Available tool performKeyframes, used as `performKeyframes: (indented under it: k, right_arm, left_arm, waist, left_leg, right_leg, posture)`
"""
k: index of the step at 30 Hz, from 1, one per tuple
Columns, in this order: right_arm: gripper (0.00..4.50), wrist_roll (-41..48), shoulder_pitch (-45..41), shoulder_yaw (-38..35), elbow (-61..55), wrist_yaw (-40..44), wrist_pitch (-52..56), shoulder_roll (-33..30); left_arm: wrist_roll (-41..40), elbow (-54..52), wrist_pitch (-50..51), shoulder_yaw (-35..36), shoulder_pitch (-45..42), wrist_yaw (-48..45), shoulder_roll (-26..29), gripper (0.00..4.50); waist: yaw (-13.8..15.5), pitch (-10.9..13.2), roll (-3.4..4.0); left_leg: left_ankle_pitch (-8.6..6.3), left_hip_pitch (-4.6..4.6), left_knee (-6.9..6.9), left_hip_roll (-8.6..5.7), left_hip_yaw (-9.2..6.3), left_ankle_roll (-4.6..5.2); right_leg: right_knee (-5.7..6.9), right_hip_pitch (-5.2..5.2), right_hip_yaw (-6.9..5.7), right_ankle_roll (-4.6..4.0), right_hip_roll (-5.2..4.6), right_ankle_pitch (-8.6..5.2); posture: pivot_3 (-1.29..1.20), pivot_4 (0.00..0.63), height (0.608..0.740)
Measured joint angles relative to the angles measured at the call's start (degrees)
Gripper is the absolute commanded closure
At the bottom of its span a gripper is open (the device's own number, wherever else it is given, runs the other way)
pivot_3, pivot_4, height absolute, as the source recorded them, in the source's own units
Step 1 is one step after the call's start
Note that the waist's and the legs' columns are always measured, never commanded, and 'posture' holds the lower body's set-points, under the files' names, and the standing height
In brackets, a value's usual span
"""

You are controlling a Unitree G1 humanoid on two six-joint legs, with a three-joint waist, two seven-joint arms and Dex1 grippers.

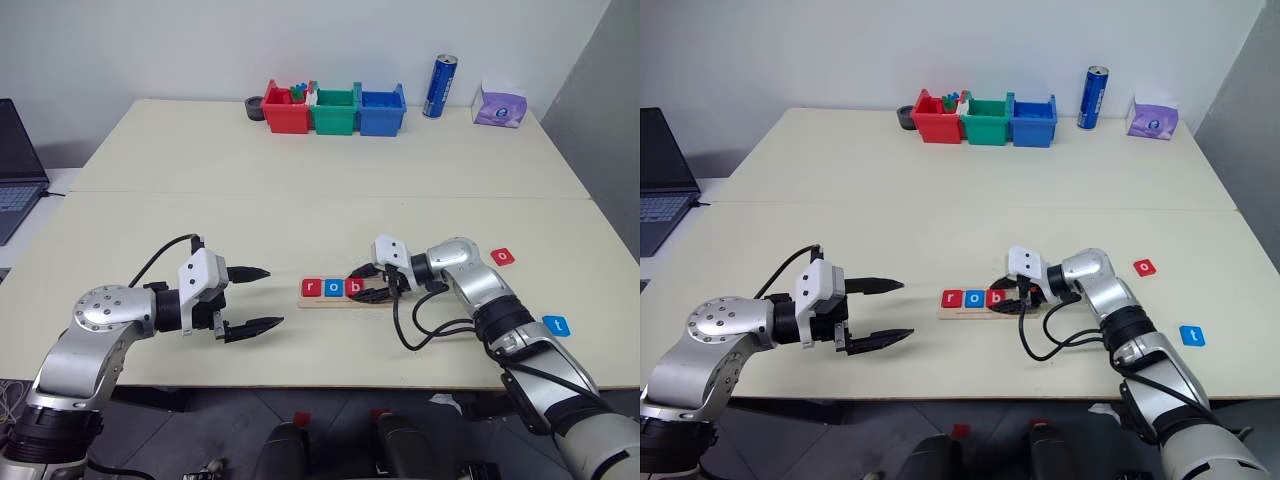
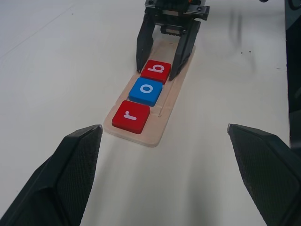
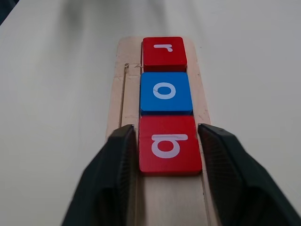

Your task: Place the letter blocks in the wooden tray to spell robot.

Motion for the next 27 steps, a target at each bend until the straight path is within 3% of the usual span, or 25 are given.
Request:
performKeyframes:
  k: [3,4,9,15,19,23,27]
  right_arm:
    - [0.21,0.09,-0.12,-0.08,0.00,0.05,0.86,0.15]
    - [0.02,0.22,-0.21,-0.17,-0.04,0.11,1.33,0.15]
    - [0.02,2.74,-0.31,-2.70,-3.73,0.81,7.61,-1.10]
    - [0.02,9.36,3.18,-12.99,-24.25,-3.53,25.64,-11.34]
    - [0.02,8.73,13.00,-20.27,-32.72,-13.04,29.76,-17.02]
    - [0.02,6.07,20.98,-25.51,-32.62,-25.76,30.93,-16.61]
    - [0.02,4.04,21.92,-30.10,-29.82,-38.77,31.63,-14.13]
  left_arm:
    - [0.02,0.03,-0.06,0.00,-0.06,-0.09,0.00,0.00]
    - [0.03,0.03,-0.06,0.00,-0.06,-0.10,0.00,0.00]
    - [0.04,0.03,-0.04,-0.16,-0.49,-0.04,-0.01,0.00]
    - [-0.18,-2.81,1.13,-1.02,-1.83,2.51,-3.03,0.00]
    - [-0.17,-5.83,3.57,-4.05,-2.83,7.30,-8.59,0.00]
    - [0.65,-6.71,5.43,-9.79,-6.98,12.08,-15.95,0.00]
    - [2.46,-4.37,5.80,-14.86,-13.34,15.29,-22.86,0.00]
  waist:
    - [0.00,0.00,0.00]
    - [0.00,0.00,0.00]
    - [0.03,0.01,0.02]
    - [0.51,0.04,0.06]
    - [0.71,0.02,0.02]
    - [0.42,0.02,0.02]
    - [-0.12,0.01,0.03]
  left_leg:
    - [0.00,0.00,0.00,0.01,0.00,0.00]
    - [0.00,0.00,0.00,0.00,0.00,0.00]
    - [0.00,-0.01,0.00,0.01,-0.01,0.00]
    - [0.00,-0.25,0.02,-0.02,-0.20,0.00]
    - [-0.01,-0.39,0.05,-0.14,-0.28,-0.01]
    - [0.01,-0.38,0.11,-0.19,-0.22,-0.01]
    - [0.02,-0.18,0.11,-0.26,0.08,-0.02]
  right_leg:
    - [0.00,0.00,0.00,0.00,0.00,0.00]
    - [0.00,0.00,0.00,0.00,0.00,0.00]
    - [0.00,0.00,0.00,0.00,-0.01,0.00]
    - [-0.06,-0.02,-0.08,0.04,-0.31,-0.01]
    - [-0.10,-0.02,-0.04,0.17,-0.39,-0.06]
    - [-0.03,-0.04,0.02,0.22,-0.36,-0.03]
    - [-0.03,0.00,0.14,0.31,-0.14,0.03]
  posture:
    - [0.00,0.150,0.740]
    - [0.00,0.150,0.740]
    - [0.00,0.150,0.740]
    - [0.00,0.150,0.740]
    - [0.00,0.150,0.740]
    - [0.00,0.150,0.740]
    - [0.00,0.150,0.740]
